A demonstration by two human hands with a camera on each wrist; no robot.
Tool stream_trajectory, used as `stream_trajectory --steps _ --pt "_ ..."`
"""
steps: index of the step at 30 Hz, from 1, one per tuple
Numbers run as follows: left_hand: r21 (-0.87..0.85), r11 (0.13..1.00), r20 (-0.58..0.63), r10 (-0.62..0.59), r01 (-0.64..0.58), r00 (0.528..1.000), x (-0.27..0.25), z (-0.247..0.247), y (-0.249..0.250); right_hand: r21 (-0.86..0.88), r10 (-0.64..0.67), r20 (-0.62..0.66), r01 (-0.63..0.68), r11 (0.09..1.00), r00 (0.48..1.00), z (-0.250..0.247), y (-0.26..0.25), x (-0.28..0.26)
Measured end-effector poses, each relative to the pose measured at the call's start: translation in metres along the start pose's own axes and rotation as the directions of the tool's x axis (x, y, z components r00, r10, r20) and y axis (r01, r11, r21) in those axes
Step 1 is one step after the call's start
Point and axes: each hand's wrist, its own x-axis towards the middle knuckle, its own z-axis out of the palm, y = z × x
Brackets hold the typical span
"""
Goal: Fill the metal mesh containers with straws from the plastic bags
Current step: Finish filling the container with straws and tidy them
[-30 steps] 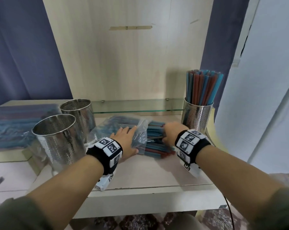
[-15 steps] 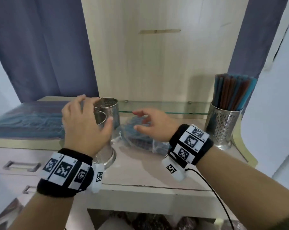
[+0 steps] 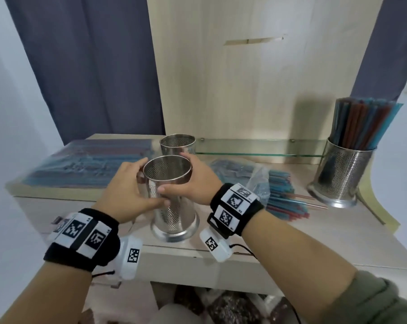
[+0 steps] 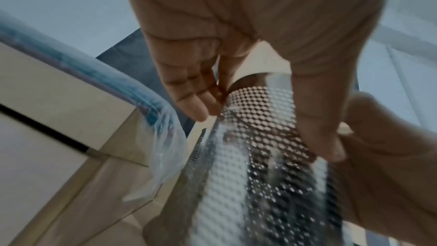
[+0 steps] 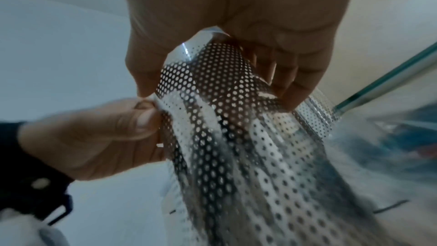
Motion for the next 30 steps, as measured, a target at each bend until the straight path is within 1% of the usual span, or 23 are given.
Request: stream_trajectory --steps 2,3,6,7,9,11,13,15,16,18,20,23,25,27,30 --pt "-0.064 0.998 0.111 0.012 -0.005 0.994 -0.002 -0.002 0.002 -0.020 -0.017 -0.022 0.016 1.000 1.000 -0.016 -0.007 -0.019" --pt "-0.084 0.996 0.185 0.015 0.001 0.983 -0.001 -0.001 0.004 -0.024 -0.023 -0.043 0.022 0.999 0.999 -0.027 -0.009 -0.031" --pt "-0.145 0.989 0.381 0.070 -0.015 0.922 0.003 0.010 0.019 0.077 -0.011 -0.083 0.018 0.997 0.996 -0.071 -0.017 -0.067" --pt "-0.156 0.987 0.429 0.092 -0.027 0.898 0.006 0.016 0.028 0.098 0.013 -0.099 -0.004 0.995 0.995 -0.089 -0.019 -0.077" --pt "-0.141 0.988 0.494 0.132 -0.071 0.859 0.014 0.033 0.049 0.086 0.039 -0.164 -0.026 0.996 0.986 -0.126 -0.018 -0.098" --pt "-0.057 0.983 0.503 0.179 -0.174 0.845 0.028 0.053 0.071 0.043 0.069 -0.241 -0.060 0.997 0.968 -0.158 -0.015 -0.117" --pt "0.015 0.962 0.470 0.235 -0.274 0.851 0.042 0.075 0.094 -0.051 0.095 -0.308 -0.116 0.992 0.947 -0.187 -0.009 -0.134" --pt "0.043 0.947 0.444 0.267 -0.318 0.855 0.057 0.099 0.112 -0.123 0.110 -0.386 -0.169 0.978 0.916 -0.213 -0.001 -0.152" --pt "0.071 0.941 0.450 0.264 -0.330 0.853 0.064 0.112 0.119 -0.151 0.115 -0.418 -0.193 0.969 0.901 -0.224 0.004 -0.160" --pt "0.166 0.920 0.498 0.232 -0.354 0.836 0.080 0.138 0.128 -0.203 0.130 -0.462 -0.247 0.948 0.877 -0.241 0.016 -0.170" --pt "0.252 0.899 0.559 0.166 -0.357 0.812 0.092 0.160 0.132 -0.200 0.144 -0.506 -0.278 0.940 0.851 -0.255 0.030 -0.177" --pt "0.295 0.896 0.629 0.078 -0.330 0.773 0.103 0.186 0.129 -0.168 0.150 -0.557 -0.288 0.943 0.817 -0.270 0.051 -0.182" --pt "0.305 0.891 0.659 0.058 -0.336 0.750 0.107 0.198 0.126 -0.148 0.162 -0.591 -0.303 0.941 0.790 -0.276 0.066 -0.182" --pt "0.329 0.879 0.667 0.042 -0.346 0.743 0.109 0.205 0.125 -0.110 0.186 -0.623 -0.320 0.941 0.760 -0.279 0.077 -0.181" --pt "0.381 0.854 0.666 0.012 -0.354 0.745 0.110 0.210 0.121 -0.087 0.181 -0.641 -0.305 0.948 0.746 -0.281 0.087 -0.176"
